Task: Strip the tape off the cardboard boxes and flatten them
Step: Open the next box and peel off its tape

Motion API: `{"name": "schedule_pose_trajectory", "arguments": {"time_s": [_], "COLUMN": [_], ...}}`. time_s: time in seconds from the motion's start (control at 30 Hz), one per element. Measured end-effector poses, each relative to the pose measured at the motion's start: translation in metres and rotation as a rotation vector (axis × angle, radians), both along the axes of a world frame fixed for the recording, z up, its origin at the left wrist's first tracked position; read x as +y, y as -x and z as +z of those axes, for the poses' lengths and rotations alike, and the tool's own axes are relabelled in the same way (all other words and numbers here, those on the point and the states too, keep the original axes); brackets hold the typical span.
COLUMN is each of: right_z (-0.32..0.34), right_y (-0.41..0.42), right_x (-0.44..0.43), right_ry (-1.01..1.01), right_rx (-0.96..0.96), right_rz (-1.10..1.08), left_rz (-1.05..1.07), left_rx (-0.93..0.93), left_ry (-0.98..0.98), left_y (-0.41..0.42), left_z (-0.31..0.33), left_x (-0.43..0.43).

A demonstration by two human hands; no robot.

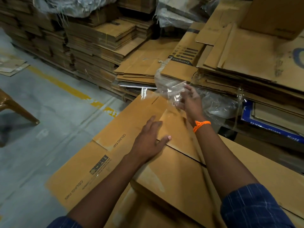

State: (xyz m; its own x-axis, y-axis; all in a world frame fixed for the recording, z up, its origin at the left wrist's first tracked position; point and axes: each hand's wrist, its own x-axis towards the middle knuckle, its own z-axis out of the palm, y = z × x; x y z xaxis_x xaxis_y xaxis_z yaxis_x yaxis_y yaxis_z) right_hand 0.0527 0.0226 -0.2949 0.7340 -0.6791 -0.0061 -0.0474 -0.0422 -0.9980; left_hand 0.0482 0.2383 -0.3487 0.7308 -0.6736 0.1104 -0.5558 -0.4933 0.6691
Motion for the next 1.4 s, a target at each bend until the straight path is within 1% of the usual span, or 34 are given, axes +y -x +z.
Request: {"name": "schedule_pose_trajectory", "arguments": {"time_s": [0.07,0.1,0.13,0.2,0.23,0.27,0.33,0.37,0.4,0.43,0.5,0.53,0.57,0.6,0.7,0.73,0.77,0.8,0.83,0.87,0.9,0.93,1.03,1.13,1.2,1.27,1.33,1.4], "right_z": [0.020,0.028,0.036,0.045,0.047,0.051,0.055,0.059,0.062,0.064,0.067,0.070,0.070,0.070,0.064,0.057,0.051,0.047,0.042,0.037,0.035,0.033,0.032,0.023,0.020,0.019,0.018,0.017], "right_y": [0.017,0.027,0.038,0.059,0.068,0.080,0.102,0.112,0.121,0.130,0.148,0.159,0.172,0.187,0.240,0.256,0.275,0.291,0.306,0.320,0.332,0.342,0.361,0.379,0.394,0.408,0.421,0.435], "right_x": [0.006,0.011,0.019,0.035,0.042,0.051,0.061,0.061,0.058,0.052,0.038,0.030,0.023,0.016,0.008,0.007,0.010,0.015,0.019,0.023,0.029,0.035,0.054,0.055,0.046,0.041,0.048,0.067], "right_ry": [0.330,0.464,0.565,0.563,0.502,0.428,0.196,0.081,-0.015,-0.104,-0.306,-0.376,-0.393,-0.317,0.201,0.301,0.364,0.368,0.305,0.245,0.219,0.222,0.216,0.370,0.388,0.330,0.228,0.090], "right_rx": [-0.036,-0.047,-0.040,-0.061,-0.104,-0.159,-0.265,-0.315,-0.337,-0.353,-0.365,-0.346,-0.311,-0.250,-0.072,-0.003,0.047,0.061,0.031,-0.014,-0.057,-0.080,-0.127,-0.117,-0.072,-0.052,-0.071,-0.081], "right_rz": [0.090,0.133,0.173,0.279,0.297,0.278,0.118,0.005,-0.090,-0.139,-0.150,-0.136,-0.122,-0.118,-0.126,-0.069,0.030,0.126,0.189,0.202,0.164,0.080,-0.246,-0.497,-0.591,-0.655,-0.710,-0.719], "left_rz": [0.088,0.137,0.175,0.174,0.124,0.065,-0.040,-0.070,-0.087,-0.098,-0.102,-0.074,-0.036,0.020,0.174,0.202,0.249,0.297,0.328,0.328,0.306,0.277,0.204,0.016,-0.066,-0.065,-0.008,-0.033], "left_rx": [0.029,0.072,0.157,0.413,0.518,0.583,0.672,0.684,0.654,0.615,0.579,0.596,0.629,0.698,1.073,1.167,1.218,1.267,1.310,1.342,1.360,1.382,1.412,1.422,1.384,1.398,1.443,1.459], "left_ry": [0.202,0.302,0.390,0.494,0.512,0.504,0.502,0.516,0.513,0.504,0.478,0.480,0.492,0.520,0.716,0.780,0.817,0.847,0.866,0.891,0.904,0.908,0.835,0.697,0.647,0.671,0.699,0.634], "left_y": [-0.003,-0.004,-0.005,-0.003,0.002,0.008,0.035,0.050,0.066,0.082,0.108,0.120,0.132,0.144,0.170,0.176,0.184,0.191,0.201,0.214,0.228,0.242,0.283,0.320,0.349,0.370,0.375,0.374], "left_z": [0.012,0.022,0.034,0.064,0.078,0.088,0.101,0.101,0.097,0.094,0.088,0.090,0.093,0.095,0.097,0.098,0.100,0.103,0.102,0.100,0.097,0.095,0.099,0.103,0.100,0.097,0.084,0.072], "left_x": [0.000,-0.001,-0.005,-0.016,-0.024,-0.033,-0.054,-0.063,-0.072,-0.079,-0.095,-0.102,-0.108,-0.113,-0.127,-0.130,-0.132,-0.132,-0.134,-0.136,-0.139,-0.142,-0.140,-0.132,-0.124,-0.113,-0.105,-0.095]}}
